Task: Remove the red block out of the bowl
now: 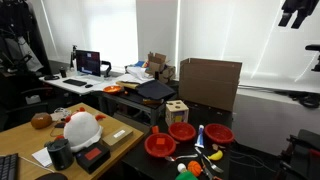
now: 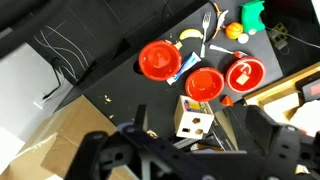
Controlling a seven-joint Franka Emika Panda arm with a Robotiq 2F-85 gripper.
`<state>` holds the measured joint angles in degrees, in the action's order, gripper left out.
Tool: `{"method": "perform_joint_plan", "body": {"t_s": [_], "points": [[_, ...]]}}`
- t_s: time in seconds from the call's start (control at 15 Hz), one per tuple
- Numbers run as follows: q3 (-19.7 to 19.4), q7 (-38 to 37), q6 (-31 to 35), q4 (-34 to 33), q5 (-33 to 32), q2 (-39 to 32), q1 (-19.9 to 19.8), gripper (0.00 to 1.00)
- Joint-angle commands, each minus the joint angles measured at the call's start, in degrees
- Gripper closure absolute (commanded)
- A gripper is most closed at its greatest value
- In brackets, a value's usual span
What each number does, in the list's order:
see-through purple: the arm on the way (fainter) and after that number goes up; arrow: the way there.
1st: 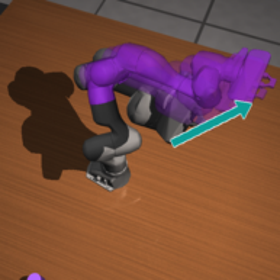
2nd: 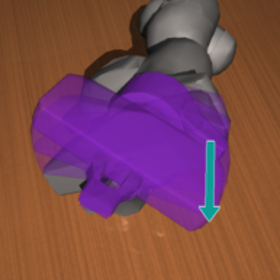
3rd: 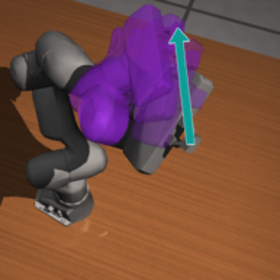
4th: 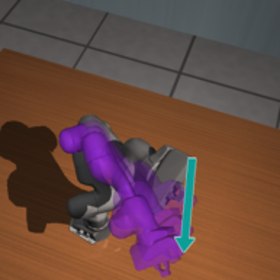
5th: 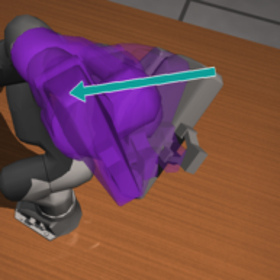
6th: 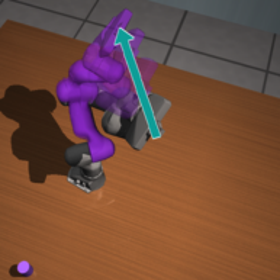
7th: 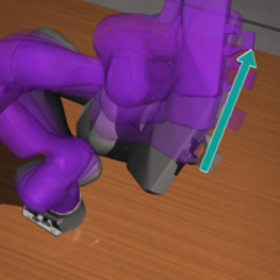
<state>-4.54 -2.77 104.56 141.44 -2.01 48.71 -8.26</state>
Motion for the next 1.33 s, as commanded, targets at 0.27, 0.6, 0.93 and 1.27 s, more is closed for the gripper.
{"method": "perform_joint_plan", "body": {"t_s": [0.27, 0.6, 0.93, 1.27], "points": [[-0.2, -0.1, -0.1, -0.1, -0.2, 0.0, 0.3, 0.0], [-0.2, -0.1, -0.1, -0.1, -0.2, 0.0, 0.2, 0.0], [-0.2, -0.1, -0.1, -0.1, -0.2, 0.0, 0.2, 0.0], [-0.3, 0.0, 0.8, -0.3, -0.3, -0.9, 0.3, 0.0]]}}
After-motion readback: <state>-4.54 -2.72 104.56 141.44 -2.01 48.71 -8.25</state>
